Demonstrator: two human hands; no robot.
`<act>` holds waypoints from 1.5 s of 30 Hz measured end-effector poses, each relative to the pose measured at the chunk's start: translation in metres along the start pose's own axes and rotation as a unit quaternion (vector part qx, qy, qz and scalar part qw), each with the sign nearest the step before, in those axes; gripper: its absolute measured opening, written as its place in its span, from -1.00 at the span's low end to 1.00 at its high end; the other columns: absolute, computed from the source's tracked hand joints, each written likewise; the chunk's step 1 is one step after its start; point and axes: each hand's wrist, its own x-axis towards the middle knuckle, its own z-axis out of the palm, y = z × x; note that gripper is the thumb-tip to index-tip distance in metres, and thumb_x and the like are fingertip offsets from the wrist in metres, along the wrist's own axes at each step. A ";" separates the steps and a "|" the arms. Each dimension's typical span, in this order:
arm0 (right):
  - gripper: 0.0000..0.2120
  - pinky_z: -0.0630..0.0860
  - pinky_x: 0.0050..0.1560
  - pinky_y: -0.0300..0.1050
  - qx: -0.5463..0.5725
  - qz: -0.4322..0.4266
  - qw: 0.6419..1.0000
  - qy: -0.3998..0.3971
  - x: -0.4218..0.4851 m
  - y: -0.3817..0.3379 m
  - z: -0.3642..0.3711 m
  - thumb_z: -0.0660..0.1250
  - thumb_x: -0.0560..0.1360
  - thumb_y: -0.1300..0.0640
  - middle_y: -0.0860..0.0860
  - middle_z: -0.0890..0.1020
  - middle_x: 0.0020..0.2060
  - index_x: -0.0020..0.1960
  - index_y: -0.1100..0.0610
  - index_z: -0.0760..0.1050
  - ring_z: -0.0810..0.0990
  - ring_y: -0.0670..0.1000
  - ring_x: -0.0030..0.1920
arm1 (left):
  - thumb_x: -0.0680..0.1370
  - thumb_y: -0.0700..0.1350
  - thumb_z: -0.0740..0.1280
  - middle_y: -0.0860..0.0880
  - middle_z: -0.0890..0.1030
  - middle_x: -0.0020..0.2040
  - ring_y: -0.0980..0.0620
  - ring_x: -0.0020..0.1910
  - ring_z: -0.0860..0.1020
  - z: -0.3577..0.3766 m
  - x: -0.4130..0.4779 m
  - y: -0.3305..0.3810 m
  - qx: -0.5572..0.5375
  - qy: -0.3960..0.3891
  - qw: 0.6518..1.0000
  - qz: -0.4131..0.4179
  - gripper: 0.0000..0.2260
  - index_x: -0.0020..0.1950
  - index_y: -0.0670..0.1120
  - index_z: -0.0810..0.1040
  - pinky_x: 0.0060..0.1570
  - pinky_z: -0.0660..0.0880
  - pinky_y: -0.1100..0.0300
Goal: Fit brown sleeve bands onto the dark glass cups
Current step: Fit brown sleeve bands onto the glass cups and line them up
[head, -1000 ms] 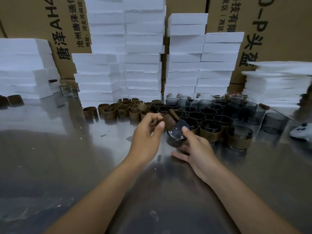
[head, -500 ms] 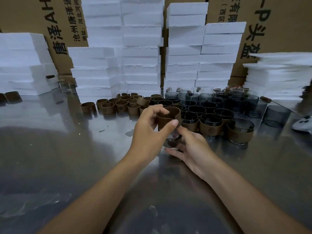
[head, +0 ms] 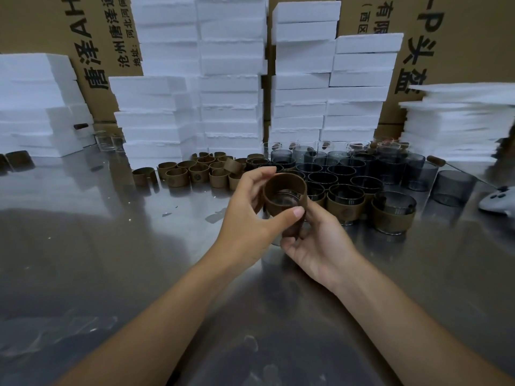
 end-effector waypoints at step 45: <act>-0.84 0.45 -0.45 -0.35 -0.051 -0.095 0.992 -0.067 -0.009 -0.005 0.004 0.38 0.24 0.01 -0.03 0.67 -0.36 -0.37 0.06 0.68 0.62 -0.13 -0.38 | 0.44 0.09 0.30 -0.06 0.68 -0.07 -0.02 -0.09 0.63 -0.003 0.000 -0.003 -0.097 -0.059 0.979 -0.171 -0.78 -0.06 0.06 0.69 -0.12 0.59 0.15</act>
